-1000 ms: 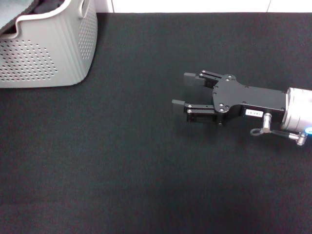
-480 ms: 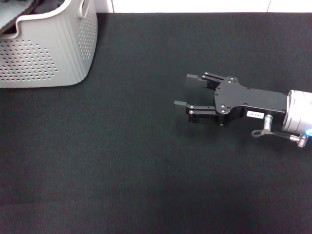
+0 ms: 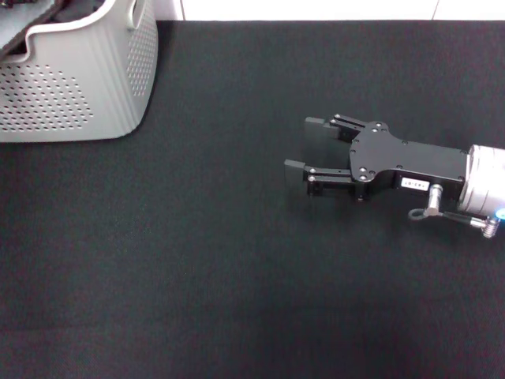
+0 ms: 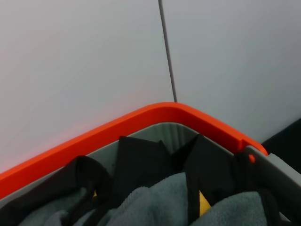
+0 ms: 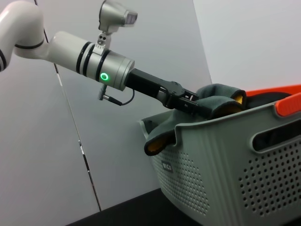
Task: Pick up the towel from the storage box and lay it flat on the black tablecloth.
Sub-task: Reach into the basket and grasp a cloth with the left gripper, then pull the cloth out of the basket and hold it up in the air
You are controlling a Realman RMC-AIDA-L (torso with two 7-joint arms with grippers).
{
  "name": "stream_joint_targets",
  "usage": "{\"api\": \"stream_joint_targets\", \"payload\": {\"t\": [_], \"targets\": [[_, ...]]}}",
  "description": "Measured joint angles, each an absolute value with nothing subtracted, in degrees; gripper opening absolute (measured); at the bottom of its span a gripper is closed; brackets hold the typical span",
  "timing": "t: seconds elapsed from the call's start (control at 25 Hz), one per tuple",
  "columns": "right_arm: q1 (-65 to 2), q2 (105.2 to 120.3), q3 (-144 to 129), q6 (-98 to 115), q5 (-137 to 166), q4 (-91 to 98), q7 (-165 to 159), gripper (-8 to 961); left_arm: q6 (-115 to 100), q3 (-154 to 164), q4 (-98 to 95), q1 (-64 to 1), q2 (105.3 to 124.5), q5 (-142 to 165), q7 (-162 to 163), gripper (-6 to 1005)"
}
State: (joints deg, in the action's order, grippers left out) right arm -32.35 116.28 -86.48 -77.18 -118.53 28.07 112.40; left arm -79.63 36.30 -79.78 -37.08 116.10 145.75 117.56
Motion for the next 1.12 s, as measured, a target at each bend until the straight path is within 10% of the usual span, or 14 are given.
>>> {"api": "stream_joint_targets", "payload": {"t": [0.4, 1.12], "targets": [[-32.1, 116.28, -86.5, -77.3, -120.0, 26.6, 113.0, 871, -79.3, 36.5, -82.5, -36.4, 116.64, 142.9, 117.7, 211], [-27.7, 115.74, -83.7, -91.3, -127.6, 28.0, 122.5, 869, -86.5, 36.6, -93.4, -24.1, 115.3, 89.3, 116.9, 36]]}}
